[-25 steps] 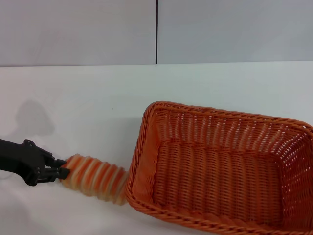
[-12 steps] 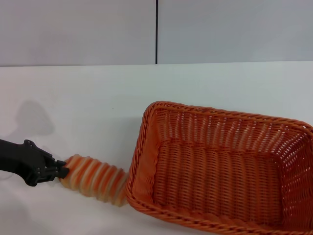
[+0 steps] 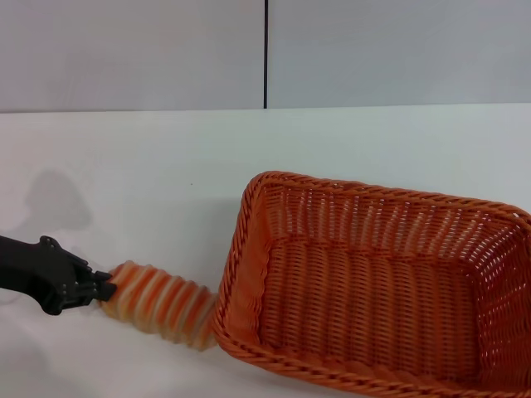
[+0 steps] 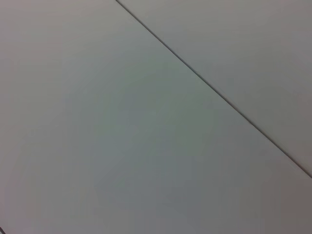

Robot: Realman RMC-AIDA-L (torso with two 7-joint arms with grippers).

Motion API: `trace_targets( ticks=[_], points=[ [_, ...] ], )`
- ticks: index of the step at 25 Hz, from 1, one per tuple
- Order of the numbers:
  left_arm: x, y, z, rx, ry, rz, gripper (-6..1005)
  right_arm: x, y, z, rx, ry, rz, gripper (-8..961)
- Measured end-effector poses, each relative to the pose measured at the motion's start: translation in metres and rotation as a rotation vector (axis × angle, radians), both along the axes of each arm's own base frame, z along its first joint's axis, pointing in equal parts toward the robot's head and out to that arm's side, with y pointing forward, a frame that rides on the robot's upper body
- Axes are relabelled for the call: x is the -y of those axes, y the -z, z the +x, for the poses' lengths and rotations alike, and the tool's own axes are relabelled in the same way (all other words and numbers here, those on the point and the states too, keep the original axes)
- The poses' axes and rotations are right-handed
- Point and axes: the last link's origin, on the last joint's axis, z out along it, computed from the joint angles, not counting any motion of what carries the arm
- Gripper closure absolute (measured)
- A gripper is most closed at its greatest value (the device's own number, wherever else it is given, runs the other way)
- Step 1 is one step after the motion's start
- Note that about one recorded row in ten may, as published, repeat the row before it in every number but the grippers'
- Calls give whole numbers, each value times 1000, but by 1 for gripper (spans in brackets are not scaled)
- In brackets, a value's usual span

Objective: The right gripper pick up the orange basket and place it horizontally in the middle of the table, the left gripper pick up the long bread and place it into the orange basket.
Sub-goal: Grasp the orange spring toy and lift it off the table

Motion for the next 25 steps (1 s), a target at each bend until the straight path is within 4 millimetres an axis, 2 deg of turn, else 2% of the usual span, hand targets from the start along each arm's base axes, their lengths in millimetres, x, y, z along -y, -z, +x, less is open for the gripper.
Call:
trace_targets(
  ticks=[9, 18, 21, 22, 25],
  points=[
    [-10, -16, -8, -13, -17, 120, 889, 0, 1, 0, -1, 0, -1, 358],
    [-25, -64, -5, 87, -15, 352, 895, 0, 2, 0, -6, 3, -2, 359],
    [-26, -70, -4, 104, -15, 385, 898, -1, 2, 0, -6, 1, -2, 359],
    [-27, -85, -1, 161, -8, 456, 899, -1, 2, 0, -6, 1, -2, 359],
    [-25, -96, 6, 242, 4, 495, 898, -1, 3, 0, -7, 1, -2, 359]
  ],
)
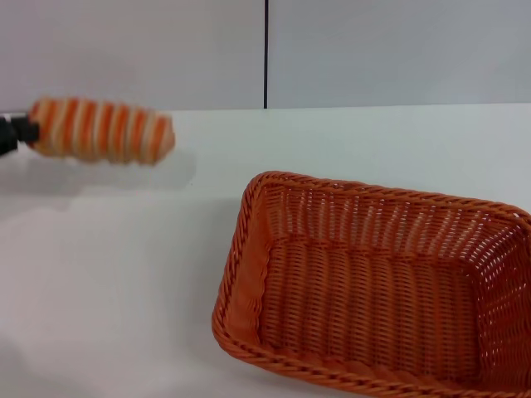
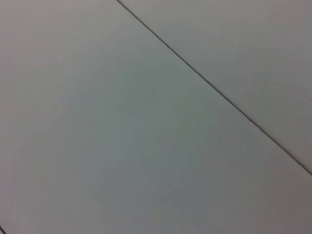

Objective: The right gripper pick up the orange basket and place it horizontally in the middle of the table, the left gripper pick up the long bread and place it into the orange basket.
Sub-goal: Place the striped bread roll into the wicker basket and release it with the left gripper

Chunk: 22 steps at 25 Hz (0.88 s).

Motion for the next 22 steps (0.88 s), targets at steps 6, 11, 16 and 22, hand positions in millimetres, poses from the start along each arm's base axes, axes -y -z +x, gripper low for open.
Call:
trace_targets(
  ticks=[6, 11, 16, 22],
  points=[
    [7, 2, 32, 191, 108, -48, 901, -1, 3, 0, -6, 0, -1, 359],
    [10, 45, 66, 275, 219, -200, 903, -2, 4, -1, -6, -1, -3, 359],
    [10, 92, 94, 351, 295, -379, 904, -2, 4, -1, -7, 0, -7, 358],
    [11, 138, 110, 344, 317, -550, 906, -1, 6, 1, -17, 9, -7, 359]
  ],
)
